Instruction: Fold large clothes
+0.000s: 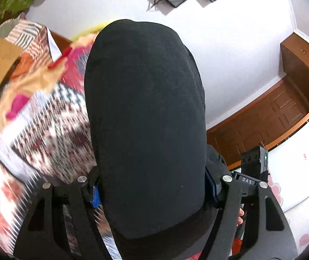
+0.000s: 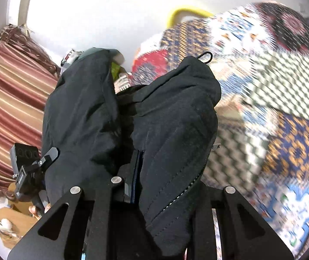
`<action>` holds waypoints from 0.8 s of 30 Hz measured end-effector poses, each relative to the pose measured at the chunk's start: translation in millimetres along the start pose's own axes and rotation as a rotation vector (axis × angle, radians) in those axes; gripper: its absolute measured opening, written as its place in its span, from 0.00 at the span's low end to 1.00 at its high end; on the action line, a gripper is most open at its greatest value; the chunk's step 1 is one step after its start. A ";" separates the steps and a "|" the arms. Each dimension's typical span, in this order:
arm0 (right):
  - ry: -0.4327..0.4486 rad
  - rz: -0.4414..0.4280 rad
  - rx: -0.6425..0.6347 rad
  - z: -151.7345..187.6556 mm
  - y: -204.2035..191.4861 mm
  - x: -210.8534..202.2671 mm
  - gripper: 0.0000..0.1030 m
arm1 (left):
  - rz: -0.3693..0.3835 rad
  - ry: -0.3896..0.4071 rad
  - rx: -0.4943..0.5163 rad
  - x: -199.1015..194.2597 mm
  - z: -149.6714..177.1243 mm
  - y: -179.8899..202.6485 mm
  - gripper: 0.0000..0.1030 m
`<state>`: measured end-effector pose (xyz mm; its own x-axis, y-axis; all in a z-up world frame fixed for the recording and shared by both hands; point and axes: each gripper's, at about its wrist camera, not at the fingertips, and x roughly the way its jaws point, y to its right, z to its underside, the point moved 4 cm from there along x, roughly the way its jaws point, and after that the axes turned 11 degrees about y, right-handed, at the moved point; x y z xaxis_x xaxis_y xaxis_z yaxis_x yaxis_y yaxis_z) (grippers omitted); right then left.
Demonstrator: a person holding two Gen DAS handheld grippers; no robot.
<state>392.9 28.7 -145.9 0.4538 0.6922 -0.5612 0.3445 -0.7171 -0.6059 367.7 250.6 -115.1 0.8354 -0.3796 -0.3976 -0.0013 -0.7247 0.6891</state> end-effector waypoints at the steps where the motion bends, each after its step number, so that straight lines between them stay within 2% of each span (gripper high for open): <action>1: 0.004 -0.004 0.001 0.2 -1.9 10.4 0.19 | -0.007 0.001 0.012 1.0 -12.6 -8.2 0.69; 5: -0.016 -0.002 0.026 12.8 2.8 63.3 0.19 | -0.051 0.008 0.043 10.7 -43.6 -47.2 0.69; 7: -0.055 0.026 0.045 21.7 11.1 100.8 0.19 | -0.079 -0.008 0.055 20.0 -50.8 -72.8 0.70; 11: -0.136 0.112 0.094 49.4 39.2 150.3 0.19 | -0.181 -0.103 0.005 65.0 -41.0 -146.6 0.73; 12: -0.135 0.107 0.103 53.4 42.7 153.6 0.19 | -0.229 -0.157 -0.028 79.5 -31.7 -170.4 0.74; 14: -0.128 0.091 0.083 57.8 42.1 154.7 0.23 | -0.271 -0.196 -0.090 91.3 -16.1 -202.6 0.79; 16: -0.134 0.114 0.027 55.8 36.2 149.6 0.30 | -0.219 -0.163 -0.134 85.7 -12.3 -210.9 0.80; 17: -0.140 0.143 -0.010 54.9 32.8 145.4 0.34 | -0.210 -0.155 -0.136 80.7 -11.4 -208.1 0.80; 19: -0.142 0.185 -0.056 51.9 33.6 137.1 0.39 | -0.242 -0.148 -0.106 73.7 -10.2 -202.5 0.81; 24: -0.120 0.236 -0.114 48.3 32.4 94.9 0.42 | -0.365 -0.135 -0.039 55.7 -8.8 -183.9 0.82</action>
<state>407.4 75.0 -246.0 0.4347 0.5047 -0.7459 0.3337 -0.8595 -0.3871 419.3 367.8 -258.7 0.6975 -0.1746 -0.6950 0.3056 -0.8048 0.5088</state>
